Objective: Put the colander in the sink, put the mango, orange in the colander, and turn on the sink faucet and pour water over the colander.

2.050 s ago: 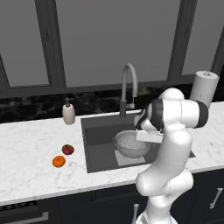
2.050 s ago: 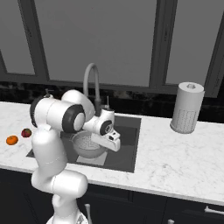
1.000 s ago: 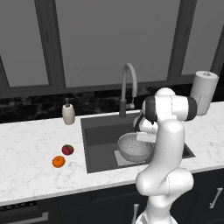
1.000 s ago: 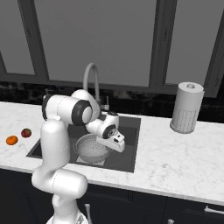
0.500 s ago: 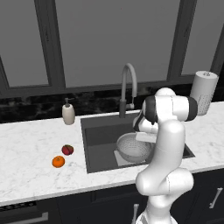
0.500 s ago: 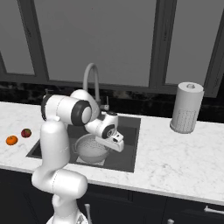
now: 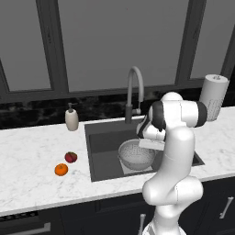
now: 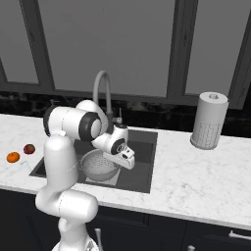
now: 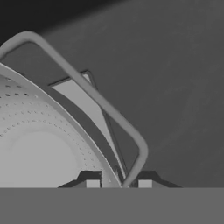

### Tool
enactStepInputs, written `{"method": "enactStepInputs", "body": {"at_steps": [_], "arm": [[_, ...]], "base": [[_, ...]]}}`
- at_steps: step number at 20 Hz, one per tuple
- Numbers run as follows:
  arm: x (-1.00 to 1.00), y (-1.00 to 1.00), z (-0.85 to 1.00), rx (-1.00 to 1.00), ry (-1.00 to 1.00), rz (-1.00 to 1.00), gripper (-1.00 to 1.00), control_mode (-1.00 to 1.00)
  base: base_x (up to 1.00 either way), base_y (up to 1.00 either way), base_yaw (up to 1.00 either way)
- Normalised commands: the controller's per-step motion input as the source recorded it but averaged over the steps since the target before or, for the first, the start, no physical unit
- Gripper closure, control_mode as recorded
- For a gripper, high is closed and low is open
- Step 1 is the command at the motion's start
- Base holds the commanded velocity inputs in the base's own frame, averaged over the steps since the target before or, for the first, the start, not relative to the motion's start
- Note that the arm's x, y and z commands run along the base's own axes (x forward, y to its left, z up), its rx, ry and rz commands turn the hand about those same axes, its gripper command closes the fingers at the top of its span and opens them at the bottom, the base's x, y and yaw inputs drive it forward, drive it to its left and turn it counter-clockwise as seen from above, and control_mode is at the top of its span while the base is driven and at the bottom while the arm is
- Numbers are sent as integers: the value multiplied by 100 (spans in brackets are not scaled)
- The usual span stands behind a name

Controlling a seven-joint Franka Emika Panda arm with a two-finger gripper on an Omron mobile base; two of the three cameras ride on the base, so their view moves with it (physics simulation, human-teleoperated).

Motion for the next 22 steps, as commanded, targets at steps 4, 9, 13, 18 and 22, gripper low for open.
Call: {"method": "enactStepInputs", "body": {"at_steps": [4,9,13,18,22], "arm": [[0,1,0,0,0,0,100,-100],[0,0,0,0,0,0,100,-100],[0,0,0,0,0,0,-100,-100],[0,0,0,0,0,0,-100,-100],[0,0,0,0,0,0,-100,-100]], "base": [[0,0,0],[0,0,0],[0,0,0],[0,0,0],[0,0,0]]}}
